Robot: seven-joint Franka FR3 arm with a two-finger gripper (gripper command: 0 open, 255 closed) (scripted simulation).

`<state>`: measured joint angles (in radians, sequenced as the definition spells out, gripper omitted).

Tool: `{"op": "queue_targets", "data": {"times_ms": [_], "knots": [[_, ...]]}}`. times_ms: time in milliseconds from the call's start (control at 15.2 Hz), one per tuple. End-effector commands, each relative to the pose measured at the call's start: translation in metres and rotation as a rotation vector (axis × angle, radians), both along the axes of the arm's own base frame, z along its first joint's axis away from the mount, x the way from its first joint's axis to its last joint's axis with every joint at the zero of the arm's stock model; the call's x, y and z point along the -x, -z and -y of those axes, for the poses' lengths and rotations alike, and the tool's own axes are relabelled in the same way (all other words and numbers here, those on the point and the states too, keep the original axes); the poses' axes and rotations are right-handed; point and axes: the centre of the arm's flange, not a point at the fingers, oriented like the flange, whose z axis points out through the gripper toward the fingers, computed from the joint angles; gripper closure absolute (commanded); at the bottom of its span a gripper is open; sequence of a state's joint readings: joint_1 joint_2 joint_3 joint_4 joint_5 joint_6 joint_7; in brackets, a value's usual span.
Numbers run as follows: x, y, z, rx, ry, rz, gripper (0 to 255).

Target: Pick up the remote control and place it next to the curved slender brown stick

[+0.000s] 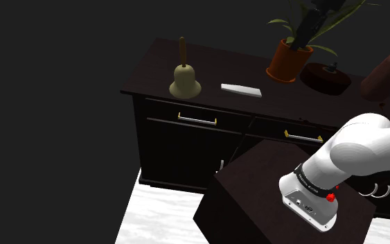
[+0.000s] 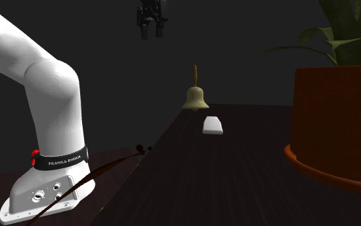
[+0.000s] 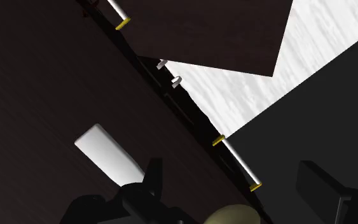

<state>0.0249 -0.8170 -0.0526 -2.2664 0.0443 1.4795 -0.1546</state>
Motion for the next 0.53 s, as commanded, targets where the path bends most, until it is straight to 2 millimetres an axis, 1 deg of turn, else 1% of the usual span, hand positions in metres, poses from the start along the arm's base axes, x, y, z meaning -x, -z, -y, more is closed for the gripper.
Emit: {"op": "queue_targets", "data": {"times_ms": [0, 462], "knots": [[0.0, 0.0, 0.0, 0.0, 0.0, 0.0, 0], [-0.045, 0.071, 0.036, 0.027, -0.182, -0.001, 0]]}}
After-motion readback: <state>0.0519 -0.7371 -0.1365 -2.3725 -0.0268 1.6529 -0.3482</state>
